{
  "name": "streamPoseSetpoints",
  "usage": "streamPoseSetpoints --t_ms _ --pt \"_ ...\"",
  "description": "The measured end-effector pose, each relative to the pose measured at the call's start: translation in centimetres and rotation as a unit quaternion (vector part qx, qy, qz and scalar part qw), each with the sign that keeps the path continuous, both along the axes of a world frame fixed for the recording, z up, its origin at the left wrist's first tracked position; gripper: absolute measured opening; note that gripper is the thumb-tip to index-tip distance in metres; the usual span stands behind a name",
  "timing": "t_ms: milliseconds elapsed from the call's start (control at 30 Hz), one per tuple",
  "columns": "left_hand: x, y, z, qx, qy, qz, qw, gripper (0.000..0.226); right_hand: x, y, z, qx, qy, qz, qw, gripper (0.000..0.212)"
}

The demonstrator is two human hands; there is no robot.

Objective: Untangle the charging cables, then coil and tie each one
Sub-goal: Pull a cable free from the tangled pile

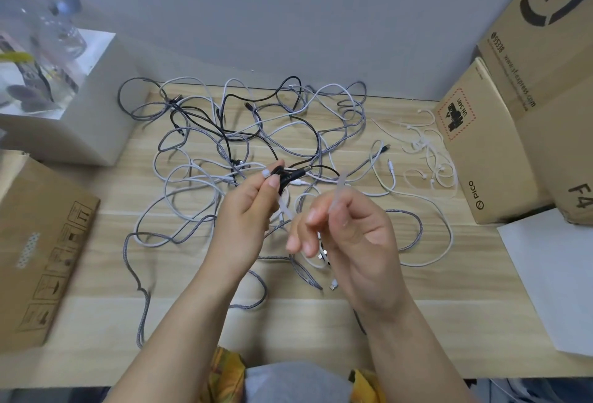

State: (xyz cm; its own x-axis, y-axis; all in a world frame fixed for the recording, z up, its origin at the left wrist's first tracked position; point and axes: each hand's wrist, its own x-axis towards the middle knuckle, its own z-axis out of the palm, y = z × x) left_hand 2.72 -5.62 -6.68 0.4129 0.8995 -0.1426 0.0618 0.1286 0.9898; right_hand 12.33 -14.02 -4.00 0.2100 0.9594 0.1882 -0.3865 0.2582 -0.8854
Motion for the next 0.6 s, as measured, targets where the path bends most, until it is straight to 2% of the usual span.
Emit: streamPoseSetpoints --t_ms 133,233,467,600 --pt "0.0 -0.2 0.2 0.035 -0.018 0.010 0.999 0.026 -0.2 0.4 0.3 -0.105 0.020 -0.059 0.993 0.020" --pt "0.1 -0.4 0.7 0.060 0.008 0.009 0.998 0.030 -0.1 0.7 0.0 -0.180 -0.018 -0.109 0.978 0.027" --pt "0.3 -0.6 0.7 0.085 0.007 -0.007 0.996 0.033 -0.3 1.0 0.0 -0.221 -0.065 -0.119 0.966 0.024" --pt "0.2 -0.6 0.6 0.091 0.007 -0.010 0.996 0.032 -0.3 1.1 0.3 -0.231 -0.074 -0.120 0.963 0.033"
